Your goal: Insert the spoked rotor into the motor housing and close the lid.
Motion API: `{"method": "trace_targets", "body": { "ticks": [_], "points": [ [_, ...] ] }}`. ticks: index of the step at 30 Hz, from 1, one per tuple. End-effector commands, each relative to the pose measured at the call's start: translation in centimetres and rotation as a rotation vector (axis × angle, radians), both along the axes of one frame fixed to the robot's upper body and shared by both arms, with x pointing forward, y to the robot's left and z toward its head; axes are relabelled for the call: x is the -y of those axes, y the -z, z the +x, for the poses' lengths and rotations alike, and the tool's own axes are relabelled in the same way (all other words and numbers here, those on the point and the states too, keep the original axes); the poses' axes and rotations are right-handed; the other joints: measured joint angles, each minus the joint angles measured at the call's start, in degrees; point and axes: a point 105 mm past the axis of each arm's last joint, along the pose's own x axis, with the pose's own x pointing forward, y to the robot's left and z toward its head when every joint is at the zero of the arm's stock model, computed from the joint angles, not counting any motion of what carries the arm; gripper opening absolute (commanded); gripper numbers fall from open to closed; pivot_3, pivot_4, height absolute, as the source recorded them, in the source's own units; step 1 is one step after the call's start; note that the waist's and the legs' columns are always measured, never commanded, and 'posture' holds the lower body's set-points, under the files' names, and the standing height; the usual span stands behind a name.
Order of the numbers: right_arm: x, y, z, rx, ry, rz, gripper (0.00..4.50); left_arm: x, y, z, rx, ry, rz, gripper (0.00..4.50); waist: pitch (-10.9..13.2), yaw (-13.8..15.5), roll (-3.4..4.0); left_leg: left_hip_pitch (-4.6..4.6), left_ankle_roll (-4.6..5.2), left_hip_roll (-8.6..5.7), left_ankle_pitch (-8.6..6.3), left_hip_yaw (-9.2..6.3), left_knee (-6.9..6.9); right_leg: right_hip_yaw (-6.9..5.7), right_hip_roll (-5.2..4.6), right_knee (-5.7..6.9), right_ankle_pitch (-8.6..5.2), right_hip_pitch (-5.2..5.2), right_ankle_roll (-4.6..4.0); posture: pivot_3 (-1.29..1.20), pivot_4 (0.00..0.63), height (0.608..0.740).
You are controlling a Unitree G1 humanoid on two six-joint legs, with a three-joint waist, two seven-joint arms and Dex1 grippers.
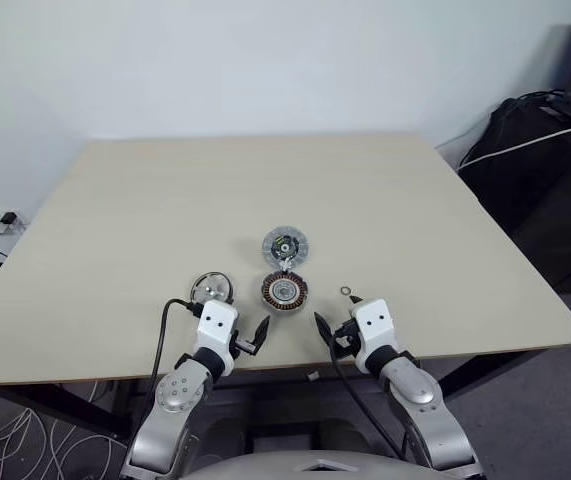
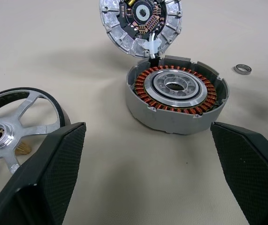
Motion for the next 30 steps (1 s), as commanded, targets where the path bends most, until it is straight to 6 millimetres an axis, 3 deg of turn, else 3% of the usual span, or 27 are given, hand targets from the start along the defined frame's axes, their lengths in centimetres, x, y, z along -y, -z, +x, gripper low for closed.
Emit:
{"method": "trace_targets", "body": {
  "ticks": [1,20,30],
  "points": [
    [-0.2,-0.9,0.5,0.04,-0.005,0.005,4.49,0.3,-1.5,0.5,0.064,0.005,-0.008,4.5,0.0,0.0,0.0,0.0,0.0,0.0,0.0,0.0,0.0,0.0,0.0,0.0,0.0,0.0,0.0,0.0,0.0,0.74],
    [-0.2,-1.0,0.6,0.043,0.002,0.012,4.49,0.3,-1.6,0.6,0.07,0.008,-0.007,4.5,0.0,0.0,0.0,0.0,0.0,0.0,0.0,0.0,0.0,0.0,0.0,0.0,0.0,0.0,0.0,0.0,0.0,0.74],
    [0.8,-1.2,1.8,0.003,0.119,0.054,4.49,0.3,-1.6,0.6,0.07,0.006,-0.007,4.5,0.0,0.0,0.01,0.0,0.0,0.0,0.0,0.0,0.0,0.01,0.0,0.01,0.0,0.0,0.0,0.0,0.0,0.74]
  ]
}}
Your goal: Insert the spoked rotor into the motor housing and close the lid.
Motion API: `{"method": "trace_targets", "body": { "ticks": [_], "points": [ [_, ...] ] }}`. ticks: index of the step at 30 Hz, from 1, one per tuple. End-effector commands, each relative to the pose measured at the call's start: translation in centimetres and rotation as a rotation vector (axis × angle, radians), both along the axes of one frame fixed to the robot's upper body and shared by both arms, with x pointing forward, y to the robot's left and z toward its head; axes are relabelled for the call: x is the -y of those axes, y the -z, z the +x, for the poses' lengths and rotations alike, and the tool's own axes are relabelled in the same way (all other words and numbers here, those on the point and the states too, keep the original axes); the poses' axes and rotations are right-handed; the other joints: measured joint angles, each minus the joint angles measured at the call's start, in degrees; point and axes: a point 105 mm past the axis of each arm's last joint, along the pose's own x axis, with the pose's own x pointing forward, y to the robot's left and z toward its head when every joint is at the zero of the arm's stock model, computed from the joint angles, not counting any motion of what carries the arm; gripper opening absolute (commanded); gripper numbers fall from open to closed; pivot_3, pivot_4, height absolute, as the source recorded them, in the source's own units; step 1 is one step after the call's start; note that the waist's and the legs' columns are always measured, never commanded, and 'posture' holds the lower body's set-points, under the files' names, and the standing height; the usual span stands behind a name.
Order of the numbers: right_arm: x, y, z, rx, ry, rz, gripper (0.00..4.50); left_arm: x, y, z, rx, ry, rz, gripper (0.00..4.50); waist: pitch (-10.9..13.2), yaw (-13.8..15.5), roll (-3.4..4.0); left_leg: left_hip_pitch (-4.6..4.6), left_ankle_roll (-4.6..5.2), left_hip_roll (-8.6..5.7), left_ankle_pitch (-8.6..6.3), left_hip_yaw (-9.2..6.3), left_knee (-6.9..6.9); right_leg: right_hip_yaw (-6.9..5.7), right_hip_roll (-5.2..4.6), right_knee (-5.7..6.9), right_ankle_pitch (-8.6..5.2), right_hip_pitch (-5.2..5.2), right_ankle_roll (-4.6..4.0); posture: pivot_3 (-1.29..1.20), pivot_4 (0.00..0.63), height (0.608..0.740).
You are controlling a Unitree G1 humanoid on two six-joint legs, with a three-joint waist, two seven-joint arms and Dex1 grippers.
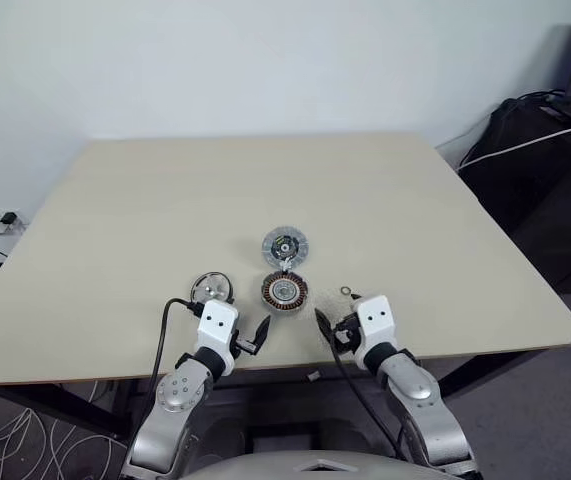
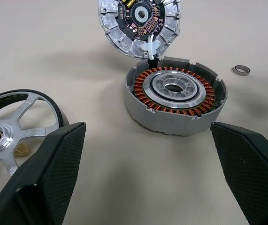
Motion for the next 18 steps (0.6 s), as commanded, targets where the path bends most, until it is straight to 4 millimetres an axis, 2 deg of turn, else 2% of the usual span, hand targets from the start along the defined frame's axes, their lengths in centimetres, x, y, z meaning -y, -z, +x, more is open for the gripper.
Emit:
{"method": "trace_targets", "body": {
  "ticks": [1,18],
  "points": [
    [0.7,-1.0,1.2,0.019,0.066,0.006,4.49,0.2,-1.5,0.6,0.067,0.004,-0.007,4.5,0.0,0.0,0.0,0.0,0.0,0.0,0.0,0.0,0.0,0.0,0.0,0.0,0.0,0.0,0.0,0.0,0.0,0.74],
    [2.3,0.5,5.5,-0.087,0.204,-0.012,4.49,0.3,-1.6,0.7,0.074,0.004,-0.004,4.5,0.0,-0.2,0.08,0.01,0.02,-0.02,0.01,0.02,-0.01,0.01,0.03,0.02,0.01,0.02,-0.03,0.0,0.0,0.74]
  ]
}}
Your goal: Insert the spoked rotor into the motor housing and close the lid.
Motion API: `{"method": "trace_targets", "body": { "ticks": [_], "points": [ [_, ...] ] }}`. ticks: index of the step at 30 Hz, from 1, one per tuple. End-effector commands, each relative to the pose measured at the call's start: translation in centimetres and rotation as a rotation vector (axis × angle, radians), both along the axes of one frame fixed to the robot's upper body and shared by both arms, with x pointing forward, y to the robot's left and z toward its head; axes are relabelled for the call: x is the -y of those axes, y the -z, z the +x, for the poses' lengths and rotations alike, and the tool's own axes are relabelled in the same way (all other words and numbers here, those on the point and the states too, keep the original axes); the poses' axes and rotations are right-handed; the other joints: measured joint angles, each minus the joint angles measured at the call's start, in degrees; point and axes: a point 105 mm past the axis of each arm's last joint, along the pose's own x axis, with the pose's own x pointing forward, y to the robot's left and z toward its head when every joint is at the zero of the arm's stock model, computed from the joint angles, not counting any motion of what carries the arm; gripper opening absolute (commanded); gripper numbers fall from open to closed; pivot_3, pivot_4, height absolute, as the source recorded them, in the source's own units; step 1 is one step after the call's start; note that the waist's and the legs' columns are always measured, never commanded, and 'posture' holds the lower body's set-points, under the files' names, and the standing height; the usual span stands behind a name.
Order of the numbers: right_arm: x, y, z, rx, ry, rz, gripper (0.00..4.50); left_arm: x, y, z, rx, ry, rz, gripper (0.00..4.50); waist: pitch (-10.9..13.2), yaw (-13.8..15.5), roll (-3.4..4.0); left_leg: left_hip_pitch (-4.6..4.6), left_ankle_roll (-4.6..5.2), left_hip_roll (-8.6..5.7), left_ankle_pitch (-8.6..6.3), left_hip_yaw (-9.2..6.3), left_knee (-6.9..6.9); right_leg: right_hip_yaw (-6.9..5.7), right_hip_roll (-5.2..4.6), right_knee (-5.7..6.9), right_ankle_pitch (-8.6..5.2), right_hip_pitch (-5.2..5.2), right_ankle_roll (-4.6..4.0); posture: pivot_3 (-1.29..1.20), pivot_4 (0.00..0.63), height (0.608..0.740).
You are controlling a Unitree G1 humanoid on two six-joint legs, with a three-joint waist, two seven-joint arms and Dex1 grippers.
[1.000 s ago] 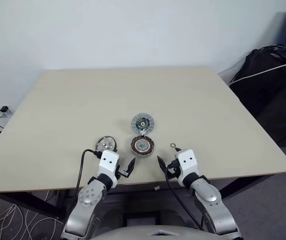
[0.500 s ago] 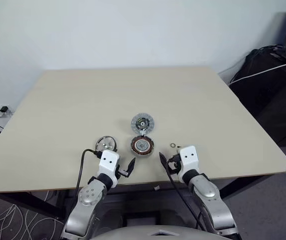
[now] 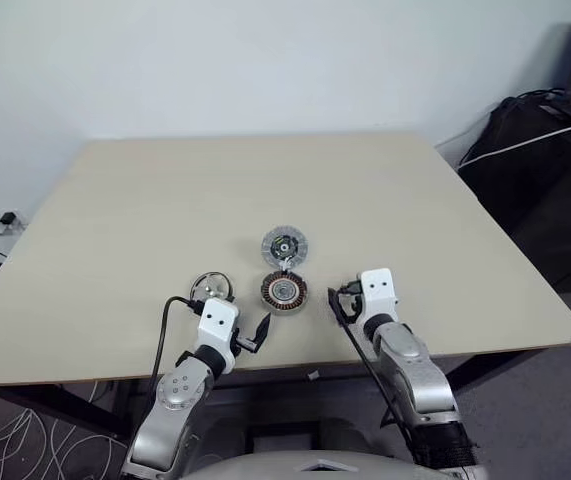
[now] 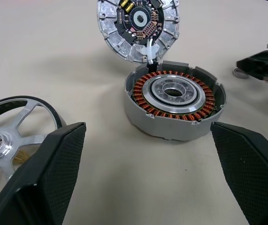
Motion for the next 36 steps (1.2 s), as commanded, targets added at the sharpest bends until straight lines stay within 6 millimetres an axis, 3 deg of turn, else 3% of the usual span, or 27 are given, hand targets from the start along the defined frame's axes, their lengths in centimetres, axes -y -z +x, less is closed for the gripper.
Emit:
{"method": "trace_targets", "body": {
  "ticks": [1,20,24,33,36],
  "points": [
    [0.4,-0.4,0.9,0.016,0.023,0.006,4.49,0.2,-1.4,0.5,0.063,0.001,-0.003,4.5,0.0,0.0,0.0,0.0,0.0,0.0,0.0,0.0,0.0,0.0,0.01,0.0,0.0,-0.01,-0.01,0.0,0.0,0.74],
    [0.0,2.1,1.7,-0.049,0.051,0.01,4.49,0.0,-1.4,0.4,0.065,0.002,0.008,4.5,0.0,-1.4,0.06,0.23,0.02,-0.01,0.01,0.02,0.01,0.06,0.01,0.06,0.0,0.15,0.0,0.0,0.0,0.74],
    [-0.2,2.0,2.0,-0.042,0.049,0.006,3.62,0.0,-1.4,0.4,0.066,0.003,0.008,4.5,0.0,-1.5,0.06,0.33,0.02,-0.01,0.01,0.04,0.0,0.09,0.01,0.08,0.0,0.23,0.0,0.0,0.0,0.74],
    [0.1,1.7,2.0,-0.029,0.055,-0.003,0.73,0.0,-1.5,0.5,0.07,-0.007,0.007,4.5,0.0,-1.3,0.06,0.3,0.02,-0.02,0.01,0.04,-0.03,0.09,-0.02,0.05,0.0,0.2,0.0,0.0,0.0,0.74],
    [-0.1,0.6,1.9,0.009,0.032,-0.015,0.7,-0.1,-1.5,0.5,0.073,-0.014,0.005,4.5,0.0,-1.2,0.07,0.29,0.02,-0.02,0.01,0.04,-0.02,0.09,-0.03,0.05,0.0,0.19,0.0,0.0,0.0,0.74]
  ]
}}
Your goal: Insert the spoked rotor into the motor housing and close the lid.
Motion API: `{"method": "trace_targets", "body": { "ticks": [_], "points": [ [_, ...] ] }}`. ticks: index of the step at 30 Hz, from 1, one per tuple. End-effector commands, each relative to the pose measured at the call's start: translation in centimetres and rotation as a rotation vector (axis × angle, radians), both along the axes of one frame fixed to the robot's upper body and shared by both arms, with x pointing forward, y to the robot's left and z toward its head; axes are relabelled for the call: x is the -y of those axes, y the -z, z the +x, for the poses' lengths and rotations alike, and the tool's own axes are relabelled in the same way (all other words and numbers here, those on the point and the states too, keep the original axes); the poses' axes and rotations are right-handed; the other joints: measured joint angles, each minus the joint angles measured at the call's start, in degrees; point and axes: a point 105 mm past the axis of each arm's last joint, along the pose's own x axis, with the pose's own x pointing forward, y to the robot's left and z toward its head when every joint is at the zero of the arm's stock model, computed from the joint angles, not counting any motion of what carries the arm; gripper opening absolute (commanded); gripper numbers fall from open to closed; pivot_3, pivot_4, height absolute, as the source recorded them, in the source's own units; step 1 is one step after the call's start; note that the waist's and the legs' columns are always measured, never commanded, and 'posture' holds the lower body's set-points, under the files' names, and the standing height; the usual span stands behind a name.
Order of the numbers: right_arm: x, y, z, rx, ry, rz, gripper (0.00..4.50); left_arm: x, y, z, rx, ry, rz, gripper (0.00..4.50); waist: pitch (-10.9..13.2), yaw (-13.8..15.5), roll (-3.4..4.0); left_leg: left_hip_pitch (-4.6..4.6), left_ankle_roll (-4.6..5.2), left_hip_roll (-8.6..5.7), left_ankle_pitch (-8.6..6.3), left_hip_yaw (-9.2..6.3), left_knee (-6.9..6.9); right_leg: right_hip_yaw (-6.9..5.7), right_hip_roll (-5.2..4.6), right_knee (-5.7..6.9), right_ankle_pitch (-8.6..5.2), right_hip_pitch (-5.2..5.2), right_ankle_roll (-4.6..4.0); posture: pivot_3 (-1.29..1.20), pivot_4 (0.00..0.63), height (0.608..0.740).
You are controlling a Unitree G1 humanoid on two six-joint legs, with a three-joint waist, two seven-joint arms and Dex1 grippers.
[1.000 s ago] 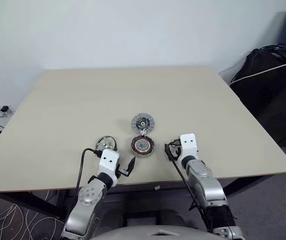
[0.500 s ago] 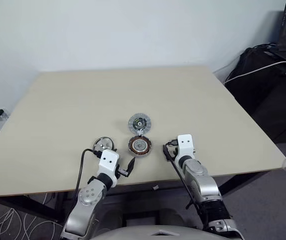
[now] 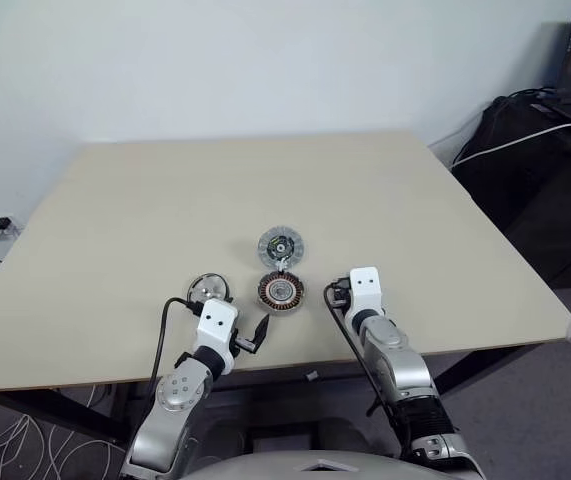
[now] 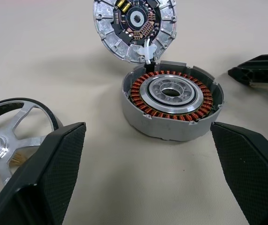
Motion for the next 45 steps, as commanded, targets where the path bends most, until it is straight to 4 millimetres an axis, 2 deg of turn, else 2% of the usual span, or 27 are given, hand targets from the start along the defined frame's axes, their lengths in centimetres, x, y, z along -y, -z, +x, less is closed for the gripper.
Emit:
{"method": "trace_targets", "body": {
  "ticks": [1,5,8,12,19,28,37,45],
  "points": [
    [0.0,-2.5,0.5,0.092,-0.021,-0.016,0.7,0.1,-1.7,0.5,0.076,0.0,-0.005,4.5,0.0,0.0,0.01,-0.02,0.0,0.0,0.0,0.0,-0.01,0.0,0.0,-0.01,0.0,-0.02,0.0,0.0,0.0,0.74],
    [-2.0,-5.8,-0.2,0.198,-0.138,0.008,0.7,-0.1,-1.8,0.4,0.083,-0.012,-0.016,4.5,0.0,-0.2,0.07,-0.25,0.0,0.02,0.0,0.0,-0.02,0.02,0.03,0.01,0.0,-0.14,0.0,0.0,0.0,0.74],
    [-3.7,-7.0,-0.9,0.219,-0.223,0.028,0.7,0.0,-1.8,0.3,0.084,-0.01,-0.024,4.5,0.0,-0.2,0.07,-0.37,0.0,0.05,0.0,-0.01,-0.03,0.02,0.08,0.02,0.0,-0.16,-0.01,0.0,0.0,0.74],
    [-6.4,-7.4,-1.5,0.208,-0.327,0.054,0.7,0.1,-1.9,0.2,0.091,-0.006,-0.031,4.5,0.1,0.0,0.05,-0.33,0.0,0.05,0.0,-0.03,-0.02,-0.01,0.06,-0.02,-0.01,-0.31,-0.01,0.0,0.0,0.74],
    [-9.1,-6.3,-1.2,0.18,-0.408,0.047,0.7,0.1,-1.9,0.1,0.095,-0.003,-0.03,4.5,0.1,0.0,0.02,-0.33,0.0,0.02,0.0,-0.03,0.0,-0.04,0.01,-0.03,0.0,-0.31,0.0,0.0,0.0,0.74],
    [-10.0,-5.4,-0.1,0.153,-0.422,0.053,0.7,0.1,-1.8,0.1,0.095,-0.005,-0.024,4.5,0.1,-0.1,0.01,-0.33,0.0,0.02,0.0,-0.04,-0.02,-0.06,0.02,-0.02,0.0,-0.33,0.0,0.0,0.0,0.74],
    [-11.2,-4.9,0.3,0.14,-0.456,0.052,0.7,0.0,-1.9,0.2,0.097,-0.008,-0.02,4.5,0.1,-0.1,0.02,-0.33,0.0,0.01,0.0,-0.04,-0.02,-0.05,0.03,-0.02,0.0,-0.33,-0.01,0.0,0.0,0.74],
    [-11.3,-4.4,0.3,0.128,-0.456,0.05,0.7,-0.1,-1.8,0.2,0.096,-0.009,-0.016,4.5,0.1,-0.1,0.02,-0.33,0.0,0.01,0.0,-0.04,-0.03,-0.05,0.03,-0.02,0.01,-0.33,-0.01,0.0,0.0,0.74]
  ]
}}
